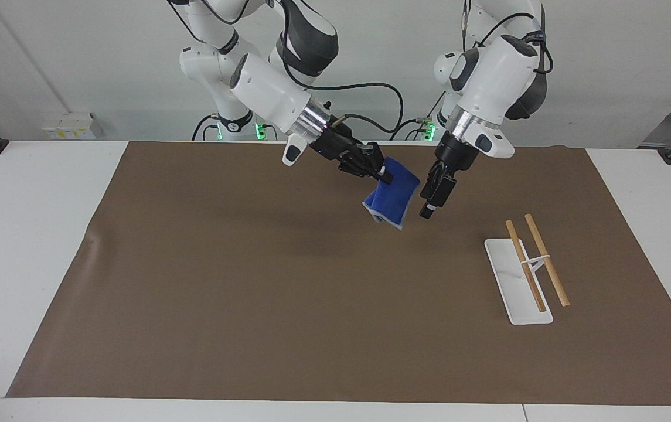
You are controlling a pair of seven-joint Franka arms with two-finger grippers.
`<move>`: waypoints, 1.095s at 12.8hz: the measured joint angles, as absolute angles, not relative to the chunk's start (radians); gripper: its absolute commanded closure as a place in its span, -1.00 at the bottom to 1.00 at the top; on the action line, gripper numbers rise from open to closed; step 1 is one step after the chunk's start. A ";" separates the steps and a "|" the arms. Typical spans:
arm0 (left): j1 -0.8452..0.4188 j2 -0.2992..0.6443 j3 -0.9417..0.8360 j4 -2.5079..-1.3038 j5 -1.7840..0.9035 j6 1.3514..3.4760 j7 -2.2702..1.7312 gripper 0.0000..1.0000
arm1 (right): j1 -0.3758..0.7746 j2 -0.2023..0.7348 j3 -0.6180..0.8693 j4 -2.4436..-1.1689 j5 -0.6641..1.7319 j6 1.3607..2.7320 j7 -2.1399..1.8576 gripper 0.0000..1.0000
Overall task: Right arm passes towel to left arm to hang
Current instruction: 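Grasp the towel with the left gripper beside the right gripper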
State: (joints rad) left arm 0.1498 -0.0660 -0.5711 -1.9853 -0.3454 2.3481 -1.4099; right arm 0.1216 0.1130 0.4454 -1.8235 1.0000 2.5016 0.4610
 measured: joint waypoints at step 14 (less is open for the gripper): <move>0.152 -0.094 -0.613 -1.951 -0.356 2.333 -1.512 -1.00 | 0.109 0.132 0.442 -1.792 1.000 2.502 0.465 1.00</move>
State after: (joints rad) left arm 0.1525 -0.0940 -0.6133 -1.9514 -0.3559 2.3330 -1.5123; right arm 0.1091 0.1325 0.4415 -1.7924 1.0001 2.5017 0.4651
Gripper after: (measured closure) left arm 0.000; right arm 0.930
